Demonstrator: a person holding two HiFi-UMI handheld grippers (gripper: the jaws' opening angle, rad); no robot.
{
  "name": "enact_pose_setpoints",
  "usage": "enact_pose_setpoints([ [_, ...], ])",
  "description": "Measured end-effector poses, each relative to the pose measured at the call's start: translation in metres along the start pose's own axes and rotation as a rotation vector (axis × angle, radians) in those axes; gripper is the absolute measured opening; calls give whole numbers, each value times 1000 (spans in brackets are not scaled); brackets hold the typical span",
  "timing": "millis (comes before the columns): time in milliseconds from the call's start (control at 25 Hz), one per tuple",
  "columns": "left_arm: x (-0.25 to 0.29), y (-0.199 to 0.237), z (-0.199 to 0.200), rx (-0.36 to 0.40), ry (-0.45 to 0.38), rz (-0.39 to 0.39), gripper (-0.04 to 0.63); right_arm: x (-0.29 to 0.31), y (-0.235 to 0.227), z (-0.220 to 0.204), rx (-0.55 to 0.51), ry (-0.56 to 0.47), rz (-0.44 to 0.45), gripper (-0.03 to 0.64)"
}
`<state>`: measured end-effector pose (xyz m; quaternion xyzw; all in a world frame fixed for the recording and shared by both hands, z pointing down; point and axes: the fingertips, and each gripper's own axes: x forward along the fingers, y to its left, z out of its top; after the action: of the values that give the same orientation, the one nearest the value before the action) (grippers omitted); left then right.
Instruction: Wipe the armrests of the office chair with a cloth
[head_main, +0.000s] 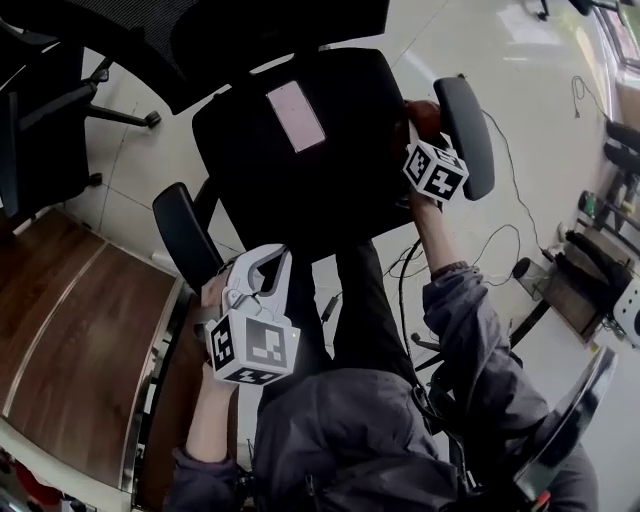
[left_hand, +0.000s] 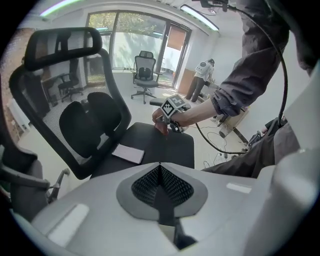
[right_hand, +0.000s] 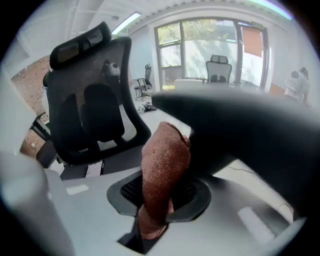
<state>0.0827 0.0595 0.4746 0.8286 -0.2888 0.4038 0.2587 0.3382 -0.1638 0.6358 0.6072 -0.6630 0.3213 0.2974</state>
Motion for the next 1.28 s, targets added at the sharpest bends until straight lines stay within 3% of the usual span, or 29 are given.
enact_pose_setpoints([
  [200, -13, 4, 14, 3, -22, 28, 15, -43, 19, 18, 25, -61, 49, 87],
  [320, -16, 4, 14, 3, -24, 43, 15, -48, 12, 20, 54, -77, 26, 87],
  [640, -7, 3, -8, -31, -6, 45, 15, 17, -23, -21, 55, 10, -84, 87],
  [920, 5, -4, -20, -45, 19, 23, 15, 40, -26, -32, 131, 32, -98, 87],
  [1280, -10, 3, 12, -5, -27, 30, 15, -39, -6, 16, 225, -126, -69, 87],
])
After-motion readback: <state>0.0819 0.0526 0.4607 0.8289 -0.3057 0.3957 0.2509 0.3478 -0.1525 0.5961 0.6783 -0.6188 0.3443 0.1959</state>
